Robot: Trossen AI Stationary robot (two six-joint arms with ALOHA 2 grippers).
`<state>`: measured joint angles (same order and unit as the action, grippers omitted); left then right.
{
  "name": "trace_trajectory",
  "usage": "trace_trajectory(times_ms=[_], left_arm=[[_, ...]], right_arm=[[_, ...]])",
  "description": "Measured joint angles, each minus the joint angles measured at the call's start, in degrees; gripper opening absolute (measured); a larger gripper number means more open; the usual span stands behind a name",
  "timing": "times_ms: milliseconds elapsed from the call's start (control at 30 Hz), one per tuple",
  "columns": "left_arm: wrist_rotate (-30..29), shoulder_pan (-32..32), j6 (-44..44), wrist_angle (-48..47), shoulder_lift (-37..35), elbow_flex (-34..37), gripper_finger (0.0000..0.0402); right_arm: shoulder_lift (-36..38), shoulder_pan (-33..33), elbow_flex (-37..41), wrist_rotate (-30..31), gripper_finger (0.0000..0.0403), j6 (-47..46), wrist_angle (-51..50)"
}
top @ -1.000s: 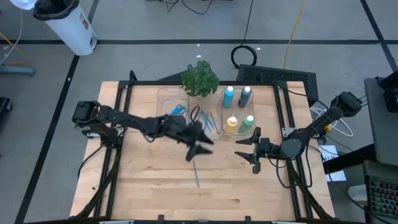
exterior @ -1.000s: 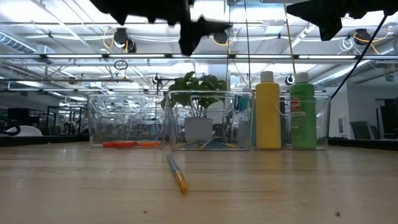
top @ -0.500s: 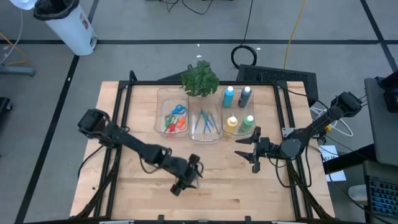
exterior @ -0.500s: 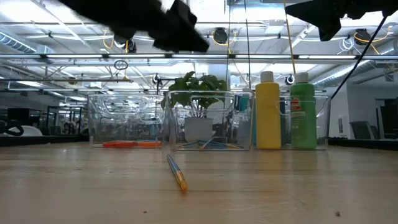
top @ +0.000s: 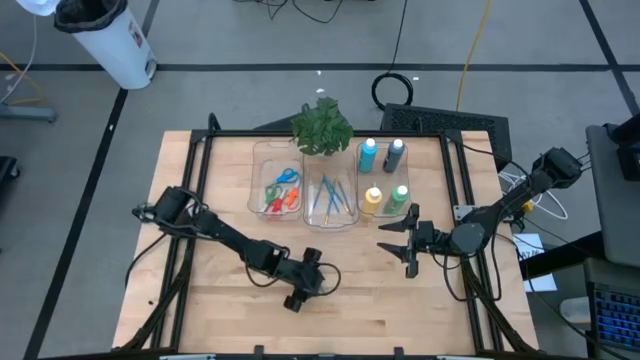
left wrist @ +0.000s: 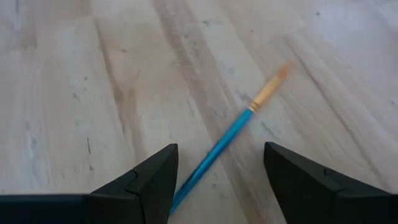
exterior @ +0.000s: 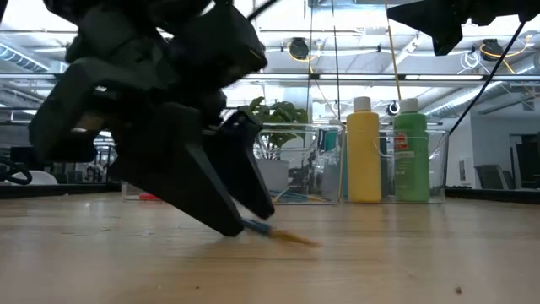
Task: Pick & Place Paint Supplies
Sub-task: Put the blue paintbrush into the middle transparent bin
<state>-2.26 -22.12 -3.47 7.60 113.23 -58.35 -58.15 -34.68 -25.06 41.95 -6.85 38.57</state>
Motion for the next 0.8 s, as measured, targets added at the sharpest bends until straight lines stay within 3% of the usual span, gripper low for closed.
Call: trace_trajectory(times_ms=[200,633,800], left_arm=[[0.9,2.0,4.8,-2.2,0.4,-0.1,0.0217],[-1.2,3.2,11.5,-0.6,0.7,0.1,0.002],[-2.8,3.6,12.7,-0.2,0.8,0.2,0.0008]], right_arm=[[0.0,0.0,0.0,0.0,0.0198,0.0,-0.3],[0.0,0.0,0.0,0.0,0.0199,-1.5,-0.3],[0.0,0.0,0.0,0.0,0.0199,-1.5,-0.3]])
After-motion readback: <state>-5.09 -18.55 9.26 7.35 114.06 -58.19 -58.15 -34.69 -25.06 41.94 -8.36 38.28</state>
